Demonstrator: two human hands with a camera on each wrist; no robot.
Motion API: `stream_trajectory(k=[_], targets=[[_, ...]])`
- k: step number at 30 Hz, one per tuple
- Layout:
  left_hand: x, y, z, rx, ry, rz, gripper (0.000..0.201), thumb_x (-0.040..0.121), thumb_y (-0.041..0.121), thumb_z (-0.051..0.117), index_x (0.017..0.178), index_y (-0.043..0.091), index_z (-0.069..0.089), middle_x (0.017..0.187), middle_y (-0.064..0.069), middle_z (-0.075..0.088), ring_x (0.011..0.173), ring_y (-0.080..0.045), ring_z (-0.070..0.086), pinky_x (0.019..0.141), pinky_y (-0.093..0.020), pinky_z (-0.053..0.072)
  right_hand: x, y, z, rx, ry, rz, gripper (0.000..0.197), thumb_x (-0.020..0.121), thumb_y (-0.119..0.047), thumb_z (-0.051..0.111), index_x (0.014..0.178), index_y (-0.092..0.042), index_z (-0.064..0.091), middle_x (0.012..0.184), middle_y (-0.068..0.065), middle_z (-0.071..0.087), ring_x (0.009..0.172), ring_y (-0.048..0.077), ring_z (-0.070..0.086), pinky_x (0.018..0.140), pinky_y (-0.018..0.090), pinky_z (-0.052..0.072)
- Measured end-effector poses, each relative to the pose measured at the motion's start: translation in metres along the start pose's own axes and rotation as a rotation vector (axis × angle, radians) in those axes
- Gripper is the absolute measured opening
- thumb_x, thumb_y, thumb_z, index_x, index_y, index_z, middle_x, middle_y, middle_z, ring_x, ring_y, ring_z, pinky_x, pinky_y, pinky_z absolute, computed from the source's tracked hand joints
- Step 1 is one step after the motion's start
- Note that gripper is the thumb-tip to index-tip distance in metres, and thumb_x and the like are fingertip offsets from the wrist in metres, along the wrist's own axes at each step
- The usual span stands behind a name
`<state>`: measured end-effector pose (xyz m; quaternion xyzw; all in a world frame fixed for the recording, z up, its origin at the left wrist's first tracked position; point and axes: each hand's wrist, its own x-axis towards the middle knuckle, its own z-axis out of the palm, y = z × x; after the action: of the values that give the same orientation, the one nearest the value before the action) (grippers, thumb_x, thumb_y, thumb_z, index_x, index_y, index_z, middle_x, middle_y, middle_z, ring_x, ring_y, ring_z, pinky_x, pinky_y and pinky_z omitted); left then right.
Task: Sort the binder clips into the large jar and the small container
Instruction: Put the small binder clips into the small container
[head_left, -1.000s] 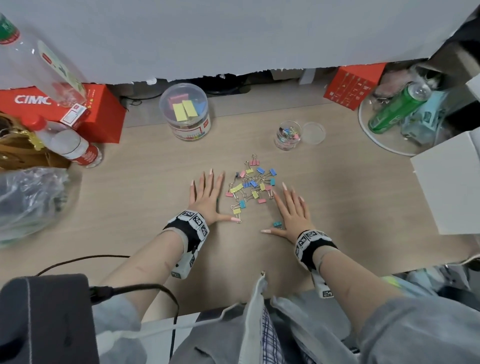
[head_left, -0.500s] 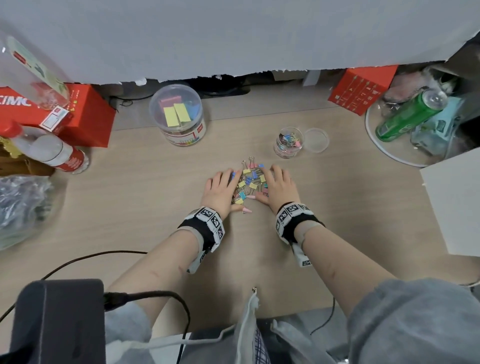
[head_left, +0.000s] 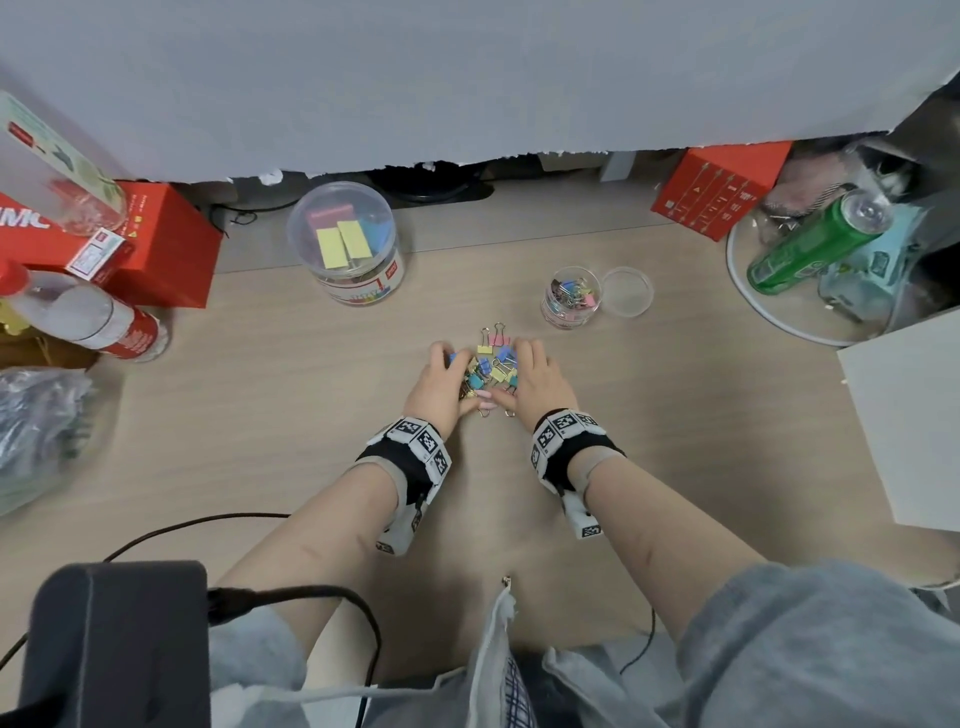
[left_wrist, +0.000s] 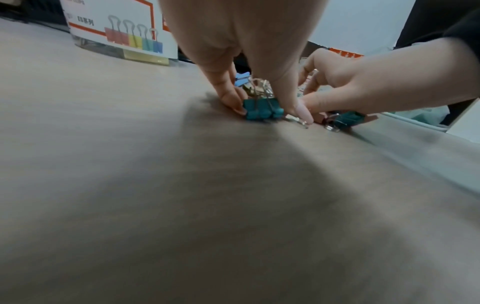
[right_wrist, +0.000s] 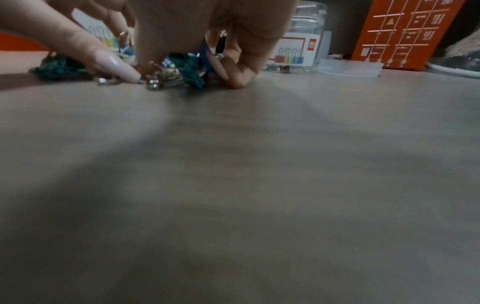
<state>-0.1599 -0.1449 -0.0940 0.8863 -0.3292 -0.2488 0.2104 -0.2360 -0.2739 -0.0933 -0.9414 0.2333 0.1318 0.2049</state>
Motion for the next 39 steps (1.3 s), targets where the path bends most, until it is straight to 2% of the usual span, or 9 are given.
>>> stream_trajectory(k=[3, 8, 17, 20, 23, 27, 31, 35, 39], targets=[[0.004, 0.005, -0.002, -0.054, -0.021, -0.012, 0.053, 0.077, 0.022, 0.070, 0.124, 0.010, 0.048, 0.123, -0.014, 0.037, 0.102, -0.028, 0.053, 0.092, -0.034, 0.045, 0.002, -0.003, 0.001, 0.063, -0.016, 0.023, 0.071, 0.081, -0.044, 0.063, 0.136, -0.010, 0.033, 0.127, 0.011, 0.043, 0.111, 0.032, 0.049, 0.091, 0.038, 0.041], [0.013, 0.008, -0.006, -0.146, -0.090, -0.056, 0.045, 0.079, 0.013, 0.067, 0.120, 0.006, 0.049, 0.106, -0.004, 0.030, 0.095, -0.024, 0.051, 0.090, -0.029, 0.041, 0.003, -0.009, 0.004, 0.256, -0.040, 0.062, 0.044, 0.087, -0.028, 0.060, 0.117, -0.002, 0.041, 0.122, 0.015, 0.046, 0.104, 0.034, 0.054, 0.079, 0.040, 0.043], [0.020, 0.012, -0.008, -0.339, -0.070, -0.168, 0.039, 0.076, 0.000, 0.068, 0.112, 0.003, 0.053, 0.104, -0.007, 0.029, 0.088, -0.017, 0.041, 0.083, -0.017, 0.040, 0.007, -0.004, 0.004, 0.398, -0.051, 0.101, 0.007, 0.091, -0.013, 0.050, 0.092, -0.011, 0.043, 0.112, 0.019, 0.053, 0.102, 0.033, 0.050, 0.085, 0.042, 0.043], [0.021, 0.014, -0.009, -0.360, -0.054, -0.186, 0.040, 0.075, 0.001, 0.069, 0.112, 0.003, 0.054, 0.103, -0.008, 0.031, 0.089, -0.018, 0.042, 0.081, -0.014, 0.040, 0.006, -0.005, 0.002, 0.416, -0.058, 0.088, 0.014, 0.091, -0.016, 0.051, 0.087, -0.015, 0.039, 0.100, 0.014, 0.053, 0.088, 0.026, 0.046, 0.082, 0.039, 0.041], [0.023, 0.017, -0.009, -0.424, -0.018, -0.202, 0.040, 0.074, -0.001, 0.070, 0.111, 0.005, 0.056, 0.102, -0.010, 0.034, 0.086, -0.020, 0.045, 0.065, -0.012, 0.046, 0.003, -0.006, -0.002, 0.482, -0.019, 0.073, 0.014, 0.092, -0.016, 0.051, 0.084, -0.014, 0.039, 0.090, 0.007, 0.047, 0.082, 0.021, 0.043, 0.079, 0.039, 0.042], [0.027, 0.027, -0.009, -0.453, 0.033, -0.192, 0.039, 0.073, -0.001, 0.068, 0.110, 0.007, 0.057, 0.102, -0.012, 0.040, 0.082, -0.018, 0.046, 0.075, -0.013, 0.040, 0.001, -0.004, -0.013, 0.542, 0.014, 0.072, 0.012, 0.092, -0.013, 0.049, 0.084, -0.013, 0.039, 0.086, 0.006, 0.048, 0.078, 0.022, 0.044, 0.073, 0.037, 0.042], [0.030, 0.038, -0.008, -0.533, 0.073, -0.169, 0.036, 0.073, -0.003, 0.066, 0.104, 0.013, 0.058, 0.106, -0.022, 0.048, 0.064, -0.012, 0.049, 0.051, -0.003, 0.043, -0.002, 0.004, -0.026, 0.621, 0.066, 0.059, 0.013, 0.091, -0.015, 0.052, 0.083, -0.013, 0.041, 0.082, 0.007, 0.047, 0.073, 0.021, 0.041, 0.068, 0.029, 0.033], [0.034, 0.049, -0.005, -0.537, 0.103, -0.187, 0.035, 0.073, 0.002, 0.068, 0.101, 0.020, 0.058, 0.105, -0.014, 0.045, 0.066, -0.020, 0.050, 0.072, -0.025, 0.050, -0.004, 0.014, -0.035, 0.654, 0.084, 0.058, 0.014, 0.090, -0.016, 0.053, 0.082, -0.013, 0.043, 0.079, 0.007, 0.049, 0.069, 0.022, 0.045, 0.065, 0.030, 0.035], [0.037, 0.061, -0.003, -0.551, 0.127, -0.174, 0.032, 0.073, 0.007, 0.070, 0.093, 0.025, 0.053, 0.101, -0.014, 0.047, 0.057, -0.011, 0.043, 0.065, -0.026, 0.051, -0.008, 0.025, -0.045, 0.680, 0.124, 0.048, 0.010, 0.091, -0.015, 0.052, 0.084, -0.014, 0.044, 0.082, 0.006, 0.052, 0.070, 0.020, 0.045, 0.063, 0.026, 0.031]])
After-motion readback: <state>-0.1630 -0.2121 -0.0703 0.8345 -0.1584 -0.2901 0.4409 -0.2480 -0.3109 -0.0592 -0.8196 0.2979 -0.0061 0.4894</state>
